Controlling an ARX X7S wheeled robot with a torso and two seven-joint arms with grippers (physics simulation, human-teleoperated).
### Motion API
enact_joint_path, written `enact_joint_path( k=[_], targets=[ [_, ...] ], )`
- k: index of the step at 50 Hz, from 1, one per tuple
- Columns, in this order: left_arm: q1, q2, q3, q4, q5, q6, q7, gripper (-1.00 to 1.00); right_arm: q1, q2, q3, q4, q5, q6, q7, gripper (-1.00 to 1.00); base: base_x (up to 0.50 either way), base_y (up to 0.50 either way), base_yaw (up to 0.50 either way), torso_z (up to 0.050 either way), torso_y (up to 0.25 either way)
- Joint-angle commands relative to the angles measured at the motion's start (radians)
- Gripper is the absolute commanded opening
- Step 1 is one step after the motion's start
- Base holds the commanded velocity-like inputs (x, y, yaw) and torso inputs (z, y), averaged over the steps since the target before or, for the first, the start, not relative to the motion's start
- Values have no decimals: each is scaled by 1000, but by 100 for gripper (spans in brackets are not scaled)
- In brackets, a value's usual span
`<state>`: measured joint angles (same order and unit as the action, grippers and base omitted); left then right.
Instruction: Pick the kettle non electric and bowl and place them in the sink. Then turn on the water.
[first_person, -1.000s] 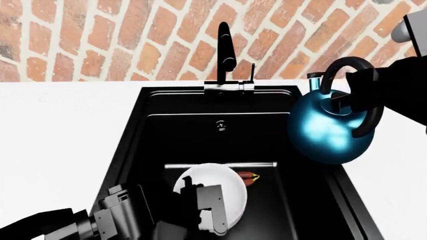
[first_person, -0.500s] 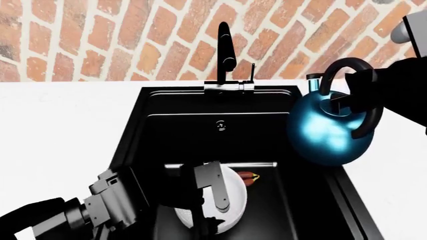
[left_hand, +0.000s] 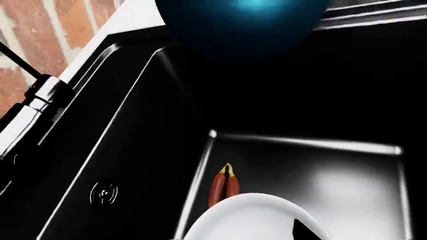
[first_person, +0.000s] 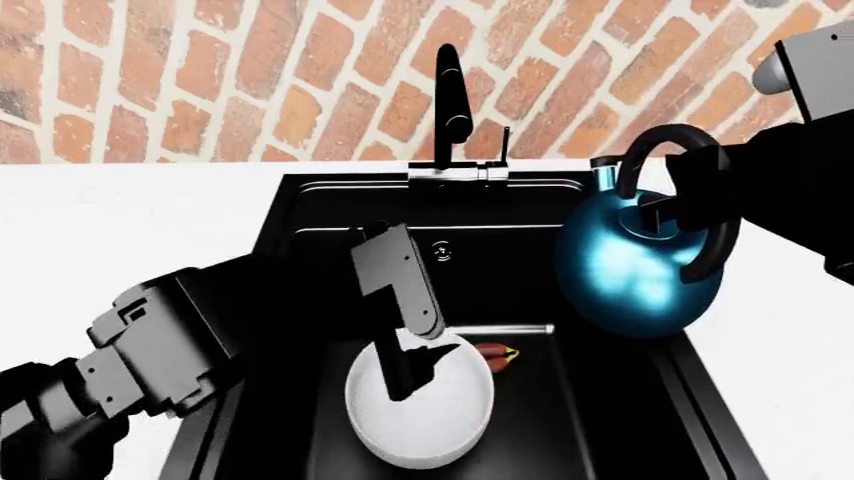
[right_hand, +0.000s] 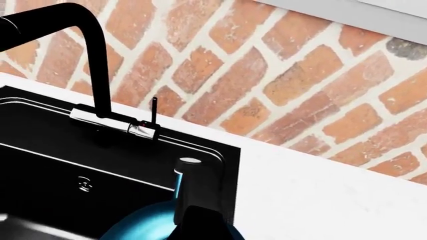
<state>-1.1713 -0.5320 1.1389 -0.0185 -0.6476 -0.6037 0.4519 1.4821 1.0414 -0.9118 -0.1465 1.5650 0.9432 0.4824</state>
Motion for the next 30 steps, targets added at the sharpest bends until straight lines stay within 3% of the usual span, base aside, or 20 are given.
enact_joint_path(
  k=[1, 15, 30],
  targets=[
    [-35, -85, -74, 71, -19, 8, -46, 100, 45, -15, 41, 9, -77, -1, -4, -100, 0, 0, 0, 0, 0],
    [-58, -206, -167, 136, -74, -30, -120, 100, 32, -51, 33, 25, -97, -21, -17, -100, 0, 0, 0, 0, 2],
    [-75, -238, -309, 70, -138, -78, -311, 100, 17, -67, 32, 26, -103, -38, -24, -100, 0, 0, 0, 1, 2]
  ],
)
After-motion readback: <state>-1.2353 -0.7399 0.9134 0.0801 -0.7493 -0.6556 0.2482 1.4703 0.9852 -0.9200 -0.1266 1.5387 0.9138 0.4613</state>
